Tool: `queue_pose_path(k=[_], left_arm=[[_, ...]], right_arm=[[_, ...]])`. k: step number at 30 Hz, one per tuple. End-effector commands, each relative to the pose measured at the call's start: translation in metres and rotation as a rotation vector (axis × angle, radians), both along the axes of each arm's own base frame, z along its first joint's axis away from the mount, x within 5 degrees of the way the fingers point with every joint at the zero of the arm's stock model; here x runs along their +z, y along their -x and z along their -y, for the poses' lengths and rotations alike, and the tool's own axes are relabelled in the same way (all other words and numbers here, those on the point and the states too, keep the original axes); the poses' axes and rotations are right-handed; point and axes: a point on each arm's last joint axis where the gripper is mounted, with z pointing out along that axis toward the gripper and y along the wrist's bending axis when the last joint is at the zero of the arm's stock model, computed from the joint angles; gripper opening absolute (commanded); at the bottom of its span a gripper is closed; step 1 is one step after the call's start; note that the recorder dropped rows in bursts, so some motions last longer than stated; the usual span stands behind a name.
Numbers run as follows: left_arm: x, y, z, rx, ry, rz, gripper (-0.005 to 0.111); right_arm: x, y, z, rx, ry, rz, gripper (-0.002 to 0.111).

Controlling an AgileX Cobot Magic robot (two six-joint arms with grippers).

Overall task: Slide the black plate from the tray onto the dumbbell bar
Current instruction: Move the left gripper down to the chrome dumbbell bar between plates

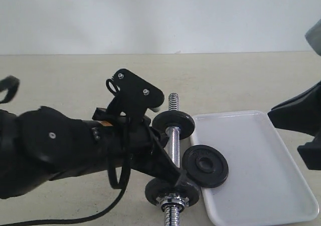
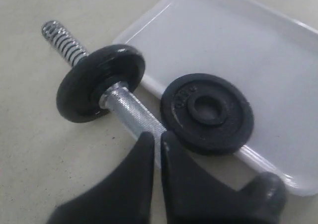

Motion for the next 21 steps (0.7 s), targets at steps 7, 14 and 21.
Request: queue_pose_path(k=[7,14,21], left_arm=[[-0.031,-0.028,0.022,0.140,-0.037,0.000,0.004],[-0.015,-0.043,0.037,0.169,0.024,0.050,0.004],[-0.010,-0.045,0.041,0.130,0.009,0.082,0.004]], right_arm=[[0.014,0.012,0.005,0.018,-0.003,0.100,0.000],[0.013,0.013,0.005,0.024,0.001,0.089,0.000],[0.012,0.014,0.005,0.029,0.003,0.076,0.000]])
